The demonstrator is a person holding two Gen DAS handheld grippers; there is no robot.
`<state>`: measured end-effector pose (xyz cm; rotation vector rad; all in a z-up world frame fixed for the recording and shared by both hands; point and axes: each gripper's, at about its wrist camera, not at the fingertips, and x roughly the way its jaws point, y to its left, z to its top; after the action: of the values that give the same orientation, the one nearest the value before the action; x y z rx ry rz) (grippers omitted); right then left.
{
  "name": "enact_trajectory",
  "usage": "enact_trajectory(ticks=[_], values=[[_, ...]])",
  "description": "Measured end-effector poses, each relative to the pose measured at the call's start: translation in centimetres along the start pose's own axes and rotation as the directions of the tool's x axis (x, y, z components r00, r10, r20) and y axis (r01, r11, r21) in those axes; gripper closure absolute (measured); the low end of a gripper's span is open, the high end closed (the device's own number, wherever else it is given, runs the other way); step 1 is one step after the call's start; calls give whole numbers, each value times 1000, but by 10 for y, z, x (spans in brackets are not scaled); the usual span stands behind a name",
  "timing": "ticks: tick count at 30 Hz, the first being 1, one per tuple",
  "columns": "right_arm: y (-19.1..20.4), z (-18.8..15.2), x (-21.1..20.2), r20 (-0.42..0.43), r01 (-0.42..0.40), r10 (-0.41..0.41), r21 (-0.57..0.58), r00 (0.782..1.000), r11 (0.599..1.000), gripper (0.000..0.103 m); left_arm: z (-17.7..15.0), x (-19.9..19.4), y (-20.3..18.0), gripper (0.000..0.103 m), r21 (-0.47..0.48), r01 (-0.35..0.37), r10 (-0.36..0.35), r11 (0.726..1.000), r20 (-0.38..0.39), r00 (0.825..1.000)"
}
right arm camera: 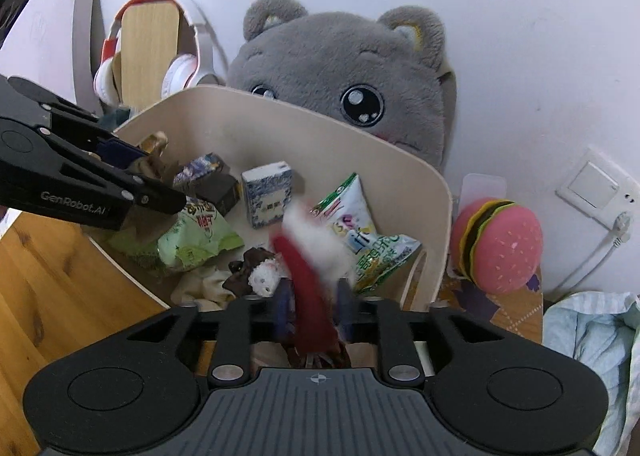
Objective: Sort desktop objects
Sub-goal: 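Carry the claw clip and Santa plush over the basket and open both grippers, then move both grippers back down to the blue tissue pack and brown clip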
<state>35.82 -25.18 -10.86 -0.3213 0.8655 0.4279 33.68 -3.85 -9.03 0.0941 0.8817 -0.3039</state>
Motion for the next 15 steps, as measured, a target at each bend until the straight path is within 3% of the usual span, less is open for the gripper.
enact_trajectory(ticks=[2, 5, 10, 13, 15], values=[[-1, -1, -6, 19, 6, -6, 3, 1000, 1000, 41, -1, -6, 1, 29, -18, -8, 9, 1000, 16, 1000], [-5, -6, -19, 54, 4, -6, 39, 999, 999, 30, -4, -16, 1, 29, -37, -18, 19, 999, 25, 1000], [-10, -28, -44, 122, 2, -19, 136, 992, 991, 23, -24, -46, -6, 28, -42, -7, 10, 999, 73, 997], [-11, -47, -56, 157, 20, -48, 176, 986, 984, 7, -39, -57, -9, 27, -64, 18, -14, 998, 68, 998], [-12, -62, -60, 161, 38, -70, 194, 985, 980, 6, -50, -61, -10, 27, -97, 44, -38, 994, 59, 998]])
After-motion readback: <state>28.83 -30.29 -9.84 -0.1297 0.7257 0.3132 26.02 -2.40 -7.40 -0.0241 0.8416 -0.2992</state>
